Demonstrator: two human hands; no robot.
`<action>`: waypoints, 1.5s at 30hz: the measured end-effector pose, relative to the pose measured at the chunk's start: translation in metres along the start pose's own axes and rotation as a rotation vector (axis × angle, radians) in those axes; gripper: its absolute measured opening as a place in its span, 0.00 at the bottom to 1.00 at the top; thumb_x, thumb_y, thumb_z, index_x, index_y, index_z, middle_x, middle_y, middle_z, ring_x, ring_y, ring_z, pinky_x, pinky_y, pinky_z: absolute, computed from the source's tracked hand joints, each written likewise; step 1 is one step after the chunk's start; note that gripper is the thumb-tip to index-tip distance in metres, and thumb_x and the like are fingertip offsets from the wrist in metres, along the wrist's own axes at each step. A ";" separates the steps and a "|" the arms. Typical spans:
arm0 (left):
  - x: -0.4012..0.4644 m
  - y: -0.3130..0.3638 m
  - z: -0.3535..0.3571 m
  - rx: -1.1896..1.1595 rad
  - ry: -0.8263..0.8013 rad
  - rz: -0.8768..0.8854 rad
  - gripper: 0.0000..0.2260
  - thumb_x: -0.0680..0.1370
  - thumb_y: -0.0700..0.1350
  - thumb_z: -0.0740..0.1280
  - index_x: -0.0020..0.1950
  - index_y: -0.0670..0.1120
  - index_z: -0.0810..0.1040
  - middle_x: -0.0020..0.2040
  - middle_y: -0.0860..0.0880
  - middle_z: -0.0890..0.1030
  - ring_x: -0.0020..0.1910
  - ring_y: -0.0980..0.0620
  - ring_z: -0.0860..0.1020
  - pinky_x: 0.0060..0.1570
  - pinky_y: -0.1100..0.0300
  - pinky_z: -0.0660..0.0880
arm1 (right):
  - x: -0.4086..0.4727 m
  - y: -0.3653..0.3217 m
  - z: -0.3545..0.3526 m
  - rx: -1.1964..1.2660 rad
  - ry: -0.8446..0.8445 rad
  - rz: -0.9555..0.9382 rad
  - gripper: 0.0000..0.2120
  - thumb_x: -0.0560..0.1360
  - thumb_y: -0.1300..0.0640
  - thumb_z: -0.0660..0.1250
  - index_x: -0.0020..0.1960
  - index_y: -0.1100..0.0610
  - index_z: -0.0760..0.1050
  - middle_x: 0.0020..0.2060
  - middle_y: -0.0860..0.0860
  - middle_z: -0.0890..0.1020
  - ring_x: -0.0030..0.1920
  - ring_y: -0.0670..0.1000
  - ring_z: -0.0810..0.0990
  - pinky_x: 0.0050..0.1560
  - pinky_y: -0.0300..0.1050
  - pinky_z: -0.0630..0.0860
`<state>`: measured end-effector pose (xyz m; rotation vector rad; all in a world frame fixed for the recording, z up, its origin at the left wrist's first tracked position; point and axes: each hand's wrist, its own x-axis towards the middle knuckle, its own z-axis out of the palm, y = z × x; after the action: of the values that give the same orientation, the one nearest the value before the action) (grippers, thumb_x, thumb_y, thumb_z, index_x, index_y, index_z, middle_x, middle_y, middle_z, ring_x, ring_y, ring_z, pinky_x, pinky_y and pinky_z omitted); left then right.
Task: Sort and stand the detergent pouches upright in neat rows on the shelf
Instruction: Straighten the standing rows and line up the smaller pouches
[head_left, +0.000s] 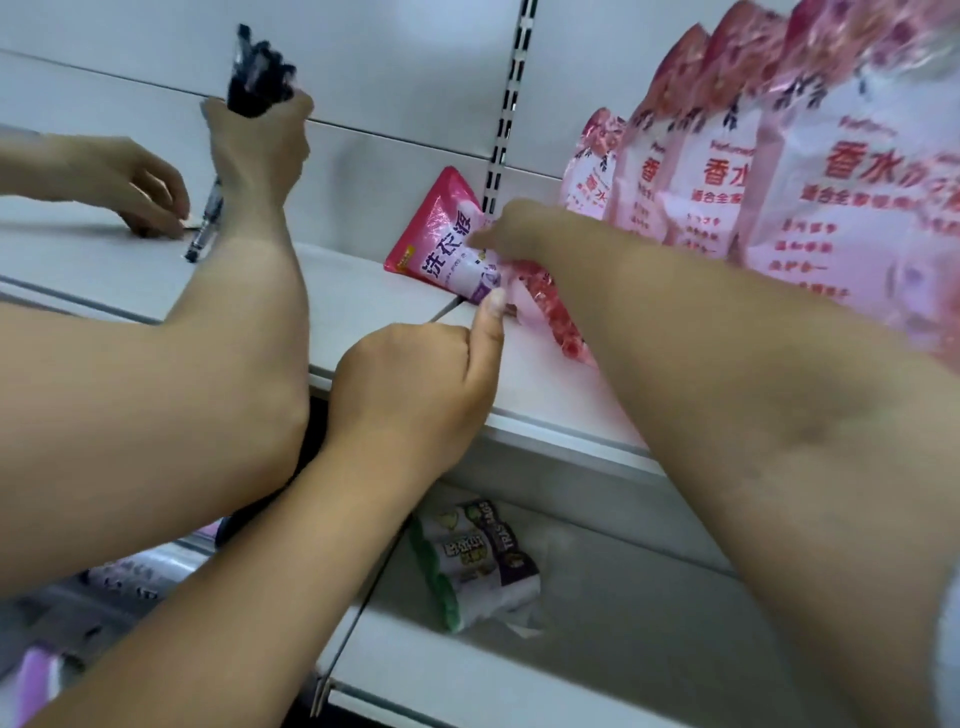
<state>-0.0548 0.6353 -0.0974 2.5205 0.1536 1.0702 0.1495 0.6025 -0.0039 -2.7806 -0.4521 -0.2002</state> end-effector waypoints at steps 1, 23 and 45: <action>-0.001 -0.001 0.002 0.013 0.017 0.001 0.44 0.67 0.62 0.28 0.46 0.49 0.84 0.46 0.48 0.84 0.48 0.44 0.78 0.45 0.55 0.72 | 0.000 -0.001 0.000 -0.007 -0.003 -0.004 0.22 0.71 0.44 0.66 0.54 0.61 0.76 0.49 0.57 0.81 0.49 0.57 0.80 0.43 0.46 0.76; 0.001 0.002 0.002 -0.060 -0.020 -0.104 0.35 0.71 0.58 0.36 0.45 0.55 0.84 0.50 0.53 0.84 0.52 0.49 0.77 0.47 0.59 0.69 | -0.039 -0.015 -0.020 1.214 0.286 0.079 0.10 0.75 0.57 0.67 0.37 0.58 0.70 0.32 0.50 0.74 0.36 0.51 0.76 0.34 0.41 0.73; 0.002 0.010 -0.016 -0.474 0.135 -0.233 0.45 0.60 0.74 0.45 0.62 0.43 0.70 0.57 0.41 0.77 0.59 0.40 0.71 0.60 0.47 0.66 | -0.180 -0.010 -0.037 1.016 0.481 -0.241 0.10 0.69 0.55 0.73 0.31 0.57 0.78 0.33 0.56 0.81 0.36 0.54 0.80 0.44 0.54 0.79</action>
<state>-0.0656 0.6317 -0.0818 1.9591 0.1989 1.0386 -0.0261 0.5485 0.0001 -1.6180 -0.5525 -0.5087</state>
